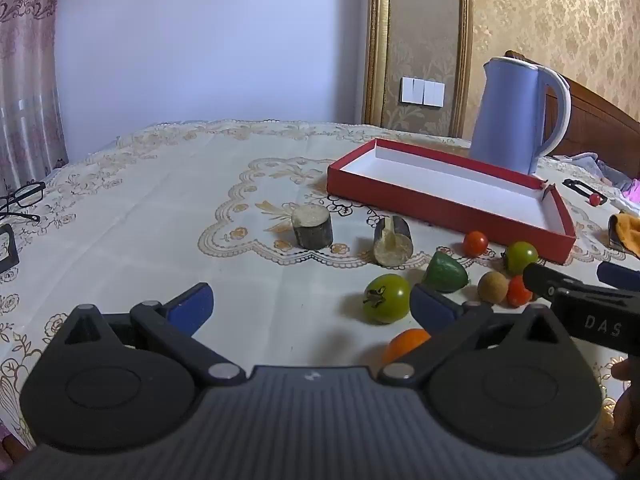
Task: Organize fruits
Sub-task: 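Move the left tool toward the mandarin orange on the table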
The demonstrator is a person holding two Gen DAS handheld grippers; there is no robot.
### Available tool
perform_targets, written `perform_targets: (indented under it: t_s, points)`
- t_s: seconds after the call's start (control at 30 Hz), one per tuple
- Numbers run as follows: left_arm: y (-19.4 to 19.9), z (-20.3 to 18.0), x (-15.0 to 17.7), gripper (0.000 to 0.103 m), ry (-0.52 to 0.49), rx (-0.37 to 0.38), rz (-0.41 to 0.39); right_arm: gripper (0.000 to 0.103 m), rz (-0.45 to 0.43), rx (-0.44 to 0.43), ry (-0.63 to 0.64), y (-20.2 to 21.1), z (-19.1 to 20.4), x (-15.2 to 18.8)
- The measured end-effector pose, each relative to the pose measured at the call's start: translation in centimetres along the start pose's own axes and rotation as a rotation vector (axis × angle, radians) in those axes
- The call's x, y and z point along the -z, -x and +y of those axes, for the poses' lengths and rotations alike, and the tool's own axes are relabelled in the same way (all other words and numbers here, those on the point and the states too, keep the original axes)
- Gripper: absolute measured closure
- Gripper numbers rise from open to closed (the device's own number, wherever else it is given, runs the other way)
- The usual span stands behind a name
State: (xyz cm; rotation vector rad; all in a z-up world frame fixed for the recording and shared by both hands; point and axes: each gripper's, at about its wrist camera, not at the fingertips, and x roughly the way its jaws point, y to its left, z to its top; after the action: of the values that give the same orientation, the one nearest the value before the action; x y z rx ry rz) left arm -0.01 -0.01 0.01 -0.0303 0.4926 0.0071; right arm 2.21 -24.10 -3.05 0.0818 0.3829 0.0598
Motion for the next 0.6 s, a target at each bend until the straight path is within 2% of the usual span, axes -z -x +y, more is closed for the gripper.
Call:
perform_targets:
  t_s: [0.33,0.47,0.6]
  points:
    - [0.7,0.6,1.2,0.000,-0.029,0.059,-0.026,0.000,0.000,0.004,-0.013,0.0,-0.2,-0.1]
    - [1.6,0.6,1.4,0.000,-0.054,0.117,-0.023,0.000,0.000,0.006,-0.012,-0.1,-0.3,-0.1]
    - [3.2,-0.1,1.7,0.000,-0.089,0.154,-0.063,0.000,0.004,0.004,-0.017,-0.2,-0.2,-0.1]
